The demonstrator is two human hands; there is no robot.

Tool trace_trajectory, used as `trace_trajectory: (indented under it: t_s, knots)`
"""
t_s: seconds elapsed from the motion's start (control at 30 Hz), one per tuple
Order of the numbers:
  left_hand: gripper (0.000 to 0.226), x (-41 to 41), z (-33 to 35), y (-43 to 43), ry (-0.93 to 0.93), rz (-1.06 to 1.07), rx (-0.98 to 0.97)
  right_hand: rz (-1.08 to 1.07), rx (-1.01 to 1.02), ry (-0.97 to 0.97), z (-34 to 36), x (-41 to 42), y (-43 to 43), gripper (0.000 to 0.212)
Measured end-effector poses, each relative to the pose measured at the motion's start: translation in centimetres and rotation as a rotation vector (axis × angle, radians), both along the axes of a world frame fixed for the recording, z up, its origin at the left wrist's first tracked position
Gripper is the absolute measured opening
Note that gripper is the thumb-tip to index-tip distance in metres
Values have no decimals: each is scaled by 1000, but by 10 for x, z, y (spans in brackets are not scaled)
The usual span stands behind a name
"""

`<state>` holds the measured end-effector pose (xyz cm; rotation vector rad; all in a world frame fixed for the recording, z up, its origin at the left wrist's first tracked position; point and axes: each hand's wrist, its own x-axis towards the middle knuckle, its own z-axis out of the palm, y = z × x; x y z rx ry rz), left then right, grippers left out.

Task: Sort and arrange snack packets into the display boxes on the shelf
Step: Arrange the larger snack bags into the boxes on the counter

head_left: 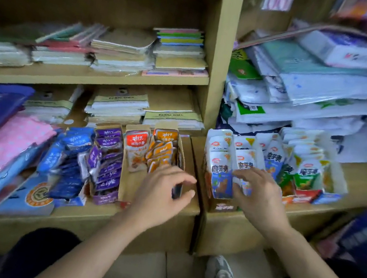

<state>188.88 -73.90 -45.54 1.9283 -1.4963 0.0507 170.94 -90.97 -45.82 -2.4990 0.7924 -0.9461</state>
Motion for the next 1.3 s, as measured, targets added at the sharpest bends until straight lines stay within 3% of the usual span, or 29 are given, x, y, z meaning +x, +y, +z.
trace_trajectory:
  t_s: [0.23, 0.3, 0.4, 0.6, 0.73, 0.87, 0.97, 1.13, 1.3]
  knots:
    - [54, -36, -16, -57, -277, -103, 341, -40, 49, 235, -38, -36, -36, 49]
    - [49, -40, -16, -62, -331, -103, 426, -11, 84, 309, -46, -39, -34, 51]
    - [30, -40, -13, -63, -299, -90, 403, 41, 64, 412, -53, -45, -30, 53]
    - [22, -37, -2, -70, -265, -74, 488, 71, 126, 434, -47, -49, -33, 53]
    - [18, -32, 1, -72, -202, -67, 469, -6, 169, 392, -40, -38, -26, 34]
    - [19, -24, 0, -69, -52, -97, 409, -142, 253, 285, -43, -24, -18, 44]
    - [21, -16, -3, -76, -204, -23, 320, -185, 273, 268, -46, -15, -15, 42]
    - [58, -3, -3, -105, -415, 83, 316, -192, 343, 200, -49, -8, -14, 17]
    - [50, -3, -8, -121, -348, 98, 224, -189, 379, 248, -46, -10, -16, 16]
